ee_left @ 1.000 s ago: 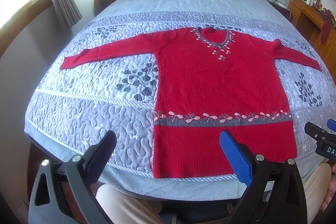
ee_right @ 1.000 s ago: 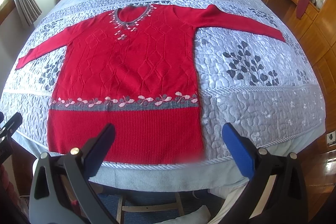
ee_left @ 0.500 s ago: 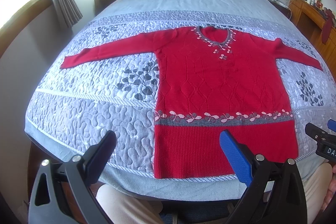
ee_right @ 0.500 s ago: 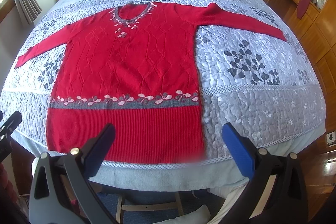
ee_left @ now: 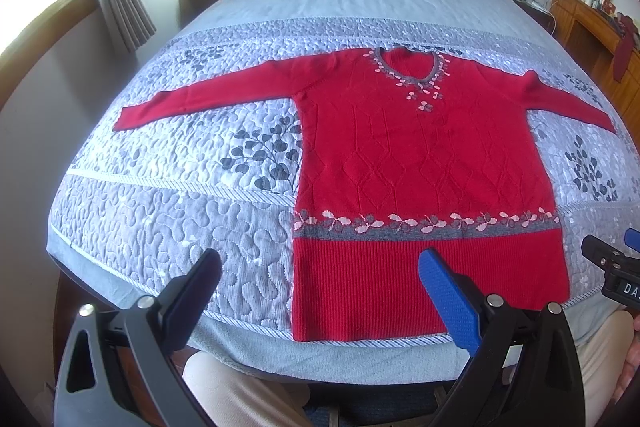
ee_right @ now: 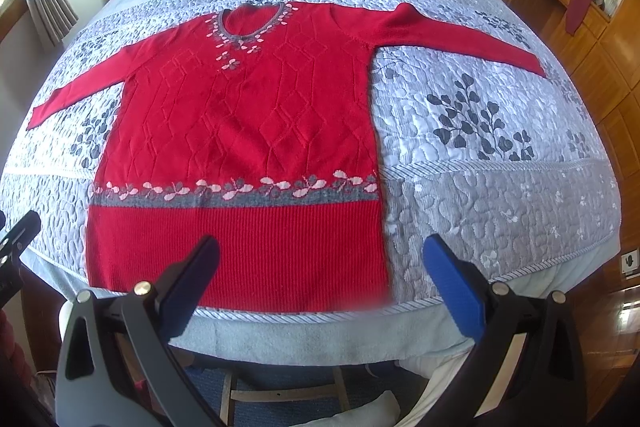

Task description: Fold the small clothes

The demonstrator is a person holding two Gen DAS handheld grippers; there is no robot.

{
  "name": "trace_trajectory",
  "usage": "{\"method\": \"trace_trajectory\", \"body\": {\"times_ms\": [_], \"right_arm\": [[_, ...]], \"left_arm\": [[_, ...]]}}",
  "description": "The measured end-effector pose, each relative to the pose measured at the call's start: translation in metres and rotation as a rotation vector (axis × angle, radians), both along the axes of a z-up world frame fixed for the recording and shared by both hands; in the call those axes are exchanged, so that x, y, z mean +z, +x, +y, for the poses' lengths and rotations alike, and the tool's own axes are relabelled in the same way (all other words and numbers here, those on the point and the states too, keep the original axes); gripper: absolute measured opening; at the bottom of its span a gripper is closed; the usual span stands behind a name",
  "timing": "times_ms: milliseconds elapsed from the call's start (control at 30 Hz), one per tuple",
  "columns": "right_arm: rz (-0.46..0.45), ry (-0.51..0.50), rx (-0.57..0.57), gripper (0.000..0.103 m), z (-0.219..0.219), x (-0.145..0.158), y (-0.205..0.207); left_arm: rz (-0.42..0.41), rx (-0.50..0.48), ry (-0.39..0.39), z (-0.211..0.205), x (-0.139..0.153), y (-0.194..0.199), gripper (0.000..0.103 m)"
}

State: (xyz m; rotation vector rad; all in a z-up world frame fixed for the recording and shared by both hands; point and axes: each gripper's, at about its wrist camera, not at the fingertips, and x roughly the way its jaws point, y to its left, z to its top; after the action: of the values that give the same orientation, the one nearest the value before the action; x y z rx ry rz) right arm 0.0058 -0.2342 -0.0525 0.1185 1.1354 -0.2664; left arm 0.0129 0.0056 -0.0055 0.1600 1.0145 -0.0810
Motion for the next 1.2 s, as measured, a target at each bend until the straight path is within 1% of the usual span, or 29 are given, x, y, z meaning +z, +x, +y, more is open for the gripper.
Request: {"method": "trace_trajectory", "body": {"times_ms": [600, 733, 833, 900, 967, 1000, 1100, 1167, 1200], "right_arm": [[0.009, 0.003, 0.0, 0.101, -0.004, -0.006, 0.003], [0.018, 0.001, 0.006, 0.101, -0.005, -0.008, 0.008], [0.029, -0.001, 0.008, 0.101, -0.016, -0.011, 0.02], [0.04, 0.011, -0.003, 0.101, -0.034, -0.013, 0.032], [0.053, 0.034, -0.014, 0.101, -0.055, -0.015, 0.045], [0.057, 0.038, -0.025, 0.101, -0.073, -0.014, 0.057], [0.046, -0.007, -0.073, 0.101, -0.129, -0.008, 0.087], [0.049, -0.018, -0.11, 0.101, -0.173, -0.006, 0.107], [0.049, -0.009, -0.138, 0.101, -0.203, -0.006, 0.12]], "left_arm": [[0.008, -0.004, 0.007, -0.003, -0.002, 0.004, 0.099], [0.017, -0.004, 0.014, -0.007, -0.006, 0.011, 0.099], [0.042, 0.001, 0.015, -0.016, -0.011, 0.026, 0.099], [0.058, 0.0, 0.007, -0.026, -0.013, 0.041, 0.099], [0.059, -0.001, 0.006, -0.043, -0.013, 0.065, 0.099], [0.052, -0.004, 0.011, -0.054, -0.012, 0.077, 0.099], [0.028, -0.016, 0.036, -0.089, -0.009, 0.12, 0.099], [0.017, -0.026, 0.032, -0.119, -0.01, 0.153, 0.099], [0.016, -0.027, 0.028, -0.134, -0.011, 0.168, 0.099]]}}
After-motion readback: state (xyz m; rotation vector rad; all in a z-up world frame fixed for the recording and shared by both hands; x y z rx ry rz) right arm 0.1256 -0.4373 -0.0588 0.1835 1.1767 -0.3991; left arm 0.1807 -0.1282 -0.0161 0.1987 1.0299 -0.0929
